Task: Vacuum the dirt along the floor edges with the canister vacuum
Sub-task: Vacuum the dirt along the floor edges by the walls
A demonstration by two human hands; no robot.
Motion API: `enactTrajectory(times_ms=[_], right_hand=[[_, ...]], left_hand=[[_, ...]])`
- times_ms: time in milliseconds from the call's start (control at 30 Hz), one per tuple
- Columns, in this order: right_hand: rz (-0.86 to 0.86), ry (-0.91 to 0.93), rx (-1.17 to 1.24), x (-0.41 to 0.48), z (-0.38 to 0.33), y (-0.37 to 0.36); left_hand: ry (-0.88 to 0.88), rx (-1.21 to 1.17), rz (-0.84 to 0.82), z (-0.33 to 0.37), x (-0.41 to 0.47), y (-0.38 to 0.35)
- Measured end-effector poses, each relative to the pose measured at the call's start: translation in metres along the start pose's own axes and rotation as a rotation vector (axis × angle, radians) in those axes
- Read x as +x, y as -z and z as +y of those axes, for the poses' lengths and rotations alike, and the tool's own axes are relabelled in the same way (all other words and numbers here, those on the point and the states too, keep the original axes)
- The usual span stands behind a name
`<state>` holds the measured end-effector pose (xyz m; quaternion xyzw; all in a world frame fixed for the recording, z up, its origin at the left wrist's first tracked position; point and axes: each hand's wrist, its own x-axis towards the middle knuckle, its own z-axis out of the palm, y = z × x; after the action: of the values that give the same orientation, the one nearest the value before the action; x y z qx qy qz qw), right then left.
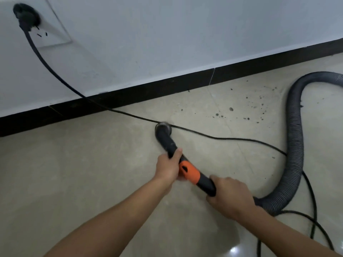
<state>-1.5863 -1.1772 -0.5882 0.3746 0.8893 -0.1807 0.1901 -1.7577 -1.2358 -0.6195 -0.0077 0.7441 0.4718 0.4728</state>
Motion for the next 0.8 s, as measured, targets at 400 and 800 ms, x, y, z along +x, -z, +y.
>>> enactTrajectory(times_ms=[400,800], right_hand=[[0.061,-0.075,0.016,-0.020,0.015,0.016],[0.071,-0.122,0.108,0.039,-0.016,0.024]], left_hand=[[-0.026,0.013,-0.065,0.018,-0.024,-0.022],[0.006,0.002,-0.070,0.062,0.034,-0.010]])
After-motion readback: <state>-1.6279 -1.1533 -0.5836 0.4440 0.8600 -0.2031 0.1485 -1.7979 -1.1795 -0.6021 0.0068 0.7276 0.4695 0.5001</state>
